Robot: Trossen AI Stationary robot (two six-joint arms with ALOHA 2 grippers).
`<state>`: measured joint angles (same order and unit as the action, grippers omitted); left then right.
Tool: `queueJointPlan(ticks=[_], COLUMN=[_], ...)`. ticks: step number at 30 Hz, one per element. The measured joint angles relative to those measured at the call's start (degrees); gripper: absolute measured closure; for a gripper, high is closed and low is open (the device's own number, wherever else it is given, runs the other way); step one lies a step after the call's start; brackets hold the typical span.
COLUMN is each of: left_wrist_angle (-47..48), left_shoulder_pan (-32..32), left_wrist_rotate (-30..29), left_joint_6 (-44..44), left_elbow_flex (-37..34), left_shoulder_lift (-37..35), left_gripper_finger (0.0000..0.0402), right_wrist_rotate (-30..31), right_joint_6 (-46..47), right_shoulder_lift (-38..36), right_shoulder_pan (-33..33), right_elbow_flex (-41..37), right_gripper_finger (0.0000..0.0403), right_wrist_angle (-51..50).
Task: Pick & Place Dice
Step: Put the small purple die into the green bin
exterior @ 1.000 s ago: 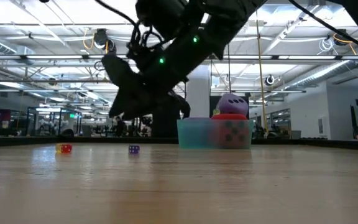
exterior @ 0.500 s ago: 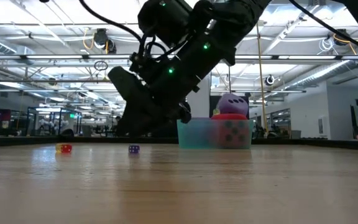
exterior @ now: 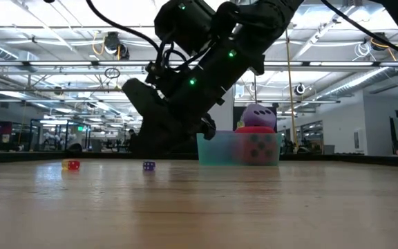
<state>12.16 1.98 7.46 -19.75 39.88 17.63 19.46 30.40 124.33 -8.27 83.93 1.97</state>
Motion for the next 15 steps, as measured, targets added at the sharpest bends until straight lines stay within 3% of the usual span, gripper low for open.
queueJointPlan(ticks=[15], left_wrist_angle=[0.0], left_shoulder_pan=[0.0], left_wrist_rotate=[0.0], left_joint_6=[0.0], left_elbow_flex=[0.0], left_shoulder_lift=[0.0], left_gripper_finger=[0.0355], right_wrist_rotate=[0.1], right_joint_6=[0.4], right_shoulder_lift=[0.0], right_shoulder_pan=[0.0], right_elbow_flex=[-2.3], right_gripper_finger=[0.0261], right_wrist_angle=[0.3])
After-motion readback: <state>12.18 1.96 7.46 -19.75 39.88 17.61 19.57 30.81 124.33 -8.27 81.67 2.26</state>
